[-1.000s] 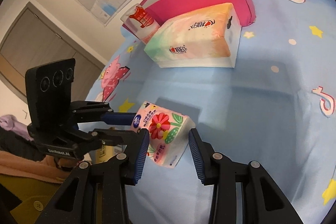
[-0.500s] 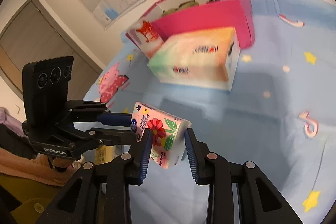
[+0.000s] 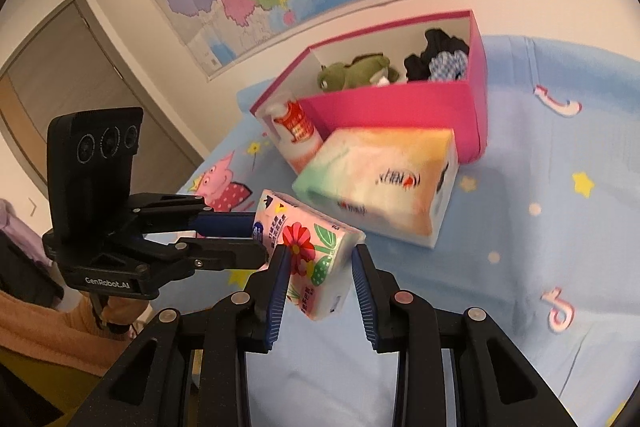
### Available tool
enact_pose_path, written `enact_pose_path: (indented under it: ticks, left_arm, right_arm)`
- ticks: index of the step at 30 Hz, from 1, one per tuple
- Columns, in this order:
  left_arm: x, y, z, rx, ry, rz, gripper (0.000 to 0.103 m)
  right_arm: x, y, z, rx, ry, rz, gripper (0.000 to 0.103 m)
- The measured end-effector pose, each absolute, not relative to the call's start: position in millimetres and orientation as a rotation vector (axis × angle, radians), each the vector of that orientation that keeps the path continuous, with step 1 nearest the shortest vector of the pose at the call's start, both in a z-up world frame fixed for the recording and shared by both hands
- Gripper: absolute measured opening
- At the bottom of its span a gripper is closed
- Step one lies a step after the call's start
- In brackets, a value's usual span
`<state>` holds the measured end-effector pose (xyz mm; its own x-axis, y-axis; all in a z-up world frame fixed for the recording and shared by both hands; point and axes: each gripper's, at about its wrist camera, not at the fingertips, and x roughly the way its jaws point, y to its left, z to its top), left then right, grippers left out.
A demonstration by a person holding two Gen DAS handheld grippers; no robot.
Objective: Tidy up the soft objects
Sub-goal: 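Carry the floral tissue pack into the pink box and open the right gripper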
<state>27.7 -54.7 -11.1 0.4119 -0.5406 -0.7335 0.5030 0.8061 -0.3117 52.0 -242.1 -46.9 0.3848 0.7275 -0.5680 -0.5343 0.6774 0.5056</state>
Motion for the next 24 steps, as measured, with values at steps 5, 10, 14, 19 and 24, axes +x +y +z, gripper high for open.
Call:
enact_pose_path:
  ticks: [5, 10, 14, 19, 24]
  left_arm:
    - [36.4, -54.8, -3.5, -0.051, 0.918, -0.646, 0.033]
    - [41.7, -55.9, 2.9, -0.046, 0.897, -0.638, 0.033]
    - [50.3, -56.9, 9.3, -0.041, 0.879, -0.634, 0.033]
    - [60.7, -57.8, 17.4, -0.039, 0.860, -0.626, 0.033]
    - [71.5, -58.2, 25.7, -0.039, 0.839, -0.624, 0.033]
  right_arm:
    - [59.8, -241.7, -38.0, 0.249, 0.824, 0.815, 0.032]
    - [67.7, -243.2, -29.1, 0.240, 0.796, 0.809, 0.032]
    - [74.8, -243.7, -22.9, 0.232, 0.773, 0.804, 0.032]
    - [85.2, -243.4, -15.6, 0.223, 0.746, 0.794, 0.032]
    - [98.4, -245.5, -6.0, 0.220, 0.717, 0.789, 0.032]
